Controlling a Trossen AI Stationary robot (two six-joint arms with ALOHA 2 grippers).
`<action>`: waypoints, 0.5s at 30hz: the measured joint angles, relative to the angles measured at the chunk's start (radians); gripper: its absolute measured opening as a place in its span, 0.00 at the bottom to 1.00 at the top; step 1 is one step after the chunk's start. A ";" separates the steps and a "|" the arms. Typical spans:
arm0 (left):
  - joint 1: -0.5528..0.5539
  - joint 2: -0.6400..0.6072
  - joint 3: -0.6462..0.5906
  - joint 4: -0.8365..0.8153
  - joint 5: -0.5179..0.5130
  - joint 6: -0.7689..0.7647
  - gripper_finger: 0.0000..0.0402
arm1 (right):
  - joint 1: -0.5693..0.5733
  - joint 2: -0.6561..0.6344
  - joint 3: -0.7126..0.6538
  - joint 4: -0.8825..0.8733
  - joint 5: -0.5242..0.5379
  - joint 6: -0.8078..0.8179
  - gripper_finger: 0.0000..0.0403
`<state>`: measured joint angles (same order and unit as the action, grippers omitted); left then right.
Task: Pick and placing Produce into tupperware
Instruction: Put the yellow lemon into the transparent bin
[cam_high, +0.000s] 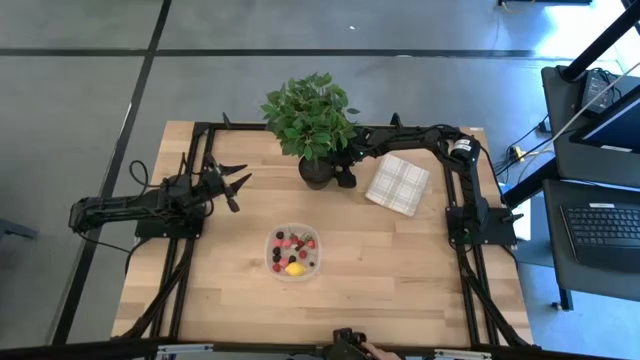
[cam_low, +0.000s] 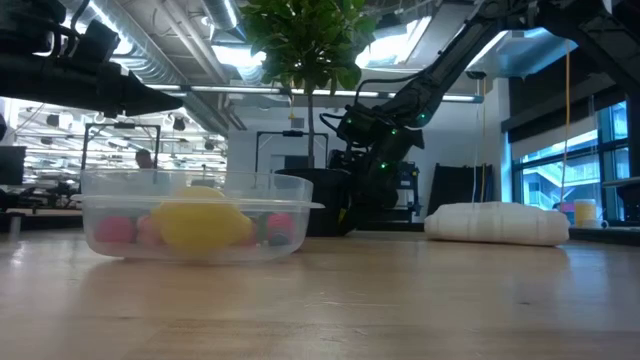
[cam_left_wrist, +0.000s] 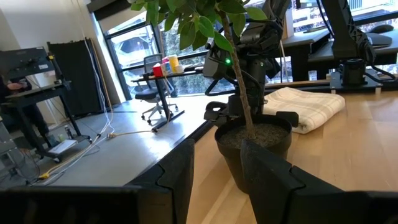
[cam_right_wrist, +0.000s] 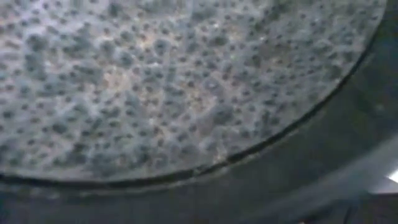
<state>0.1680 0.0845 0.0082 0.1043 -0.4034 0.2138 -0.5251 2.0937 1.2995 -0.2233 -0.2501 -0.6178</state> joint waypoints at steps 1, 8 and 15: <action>0.000 0.000 0.000 0.000 0.000 0.000 0.31 | 0.000 0.000 0.000 0.000 0.000 0.000 0.72; 0.000 0.000 0.000 0.000 0.000 0.000 0.31 | 0.001 0.001 0.000 0.003 0.000 0.000 0.54; 0.000 0.000 0.000 0.000 0.000 0.000 0.31 | 0.000 0.001 0.000 -0.004 0.002 0.011 0.52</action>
<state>0.1679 0.0846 0.0079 0.1043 -0.4034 0.2138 -0.5247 2.0945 1.2996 -0.2278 -0.2476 -0.6071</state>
